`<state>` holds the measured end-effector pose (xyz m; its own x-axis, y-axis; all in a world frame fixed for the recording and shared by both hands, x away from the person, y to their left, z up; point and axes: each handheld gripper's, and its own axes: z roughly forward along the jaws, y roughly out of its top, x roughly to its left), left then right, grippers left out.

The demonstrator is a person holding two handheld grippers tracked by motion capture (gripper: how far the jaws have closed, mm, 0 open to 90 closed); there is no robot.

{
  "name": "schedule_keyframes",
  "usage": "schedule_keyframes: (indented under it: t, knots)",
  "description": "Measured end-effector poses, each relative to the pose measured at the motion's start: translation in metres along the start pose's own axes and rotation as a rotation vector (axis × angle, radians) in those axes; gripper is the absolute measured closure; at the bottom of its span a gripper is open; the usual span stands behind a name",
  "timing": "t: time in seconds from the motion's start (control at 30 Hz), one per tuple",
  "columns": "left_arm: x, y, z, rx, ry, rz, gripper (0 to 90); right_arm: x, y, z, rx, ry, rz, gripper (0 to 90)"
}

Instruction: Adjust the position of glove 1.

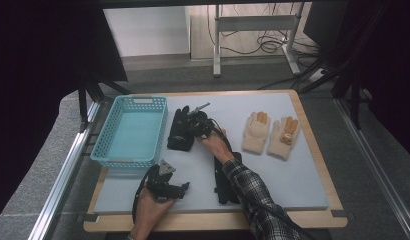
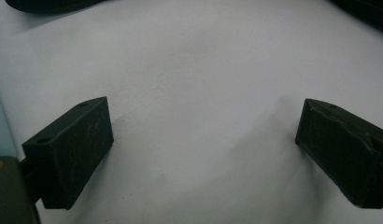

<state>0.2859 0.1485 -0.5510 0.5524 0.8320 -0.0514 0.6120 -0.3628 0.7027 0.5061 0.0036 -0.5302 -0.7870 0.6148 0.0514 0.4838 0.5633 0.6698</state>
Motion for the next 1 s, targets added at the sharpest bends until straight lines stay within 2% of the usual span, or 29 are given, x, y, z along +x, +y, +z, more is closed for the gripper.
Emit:
schedule_keyframes:
  t: [0.2, 0.23, 0.27, 0.33, 0.43, 0.6, 0.8, 1.0]
  knots:
    - [0.000, 0.000, 0.000, 0.000, 0.000, -0.001, 4.1, 0.003, 0.003, -0.005, 0.023, -0.005, 0.004, 83.3]
    - [0.000, 0.000, 0.000, 0.000, 0.000, 0.000, 4.1, 0.003, 0.003, -0.007, 0.015, 0.002, 0.002, 83.3]
    - [0.000, 0.000, 0.000, 0.000, 0.000, 0.000, 4.1, 0.004, 0.003, -0.011, 0.018, 0.004, 0.022, 83.3]
    - [0.000, 0.000, 0.000, 0.000, 0.001, 0.000, 4.2, 0.003, 0.004, -0.017, -0.005, 0.033, 0.022, 83.4]
    - [0.000, 0.000, 0.000, 0.000, 0.000, 0.000, 4.2, 0.008, 0.006, -0.034, -0.027, 0.067, 0.045, 83.4]
    - [0.000, 0.000, 0.000, 0.002, 0.001, 0.002, 4.2, 0.014, 0.006, -0.056, -0.055, 0.093, 0.040, 83.5]
    - [0.000, 0.000, 0.000, 0.002, 0.000, 0.002, 4.1, 0.013, 0.001, -0.087, -0.088, 0.123, 0.071, 83.6]
    - [0.000, 0.000, 0.000, 0.001, 0.001, 0.002, 4.2, 0.012, -0.011, -0.117, -0.119, 0.137, 0.088, 83.5]
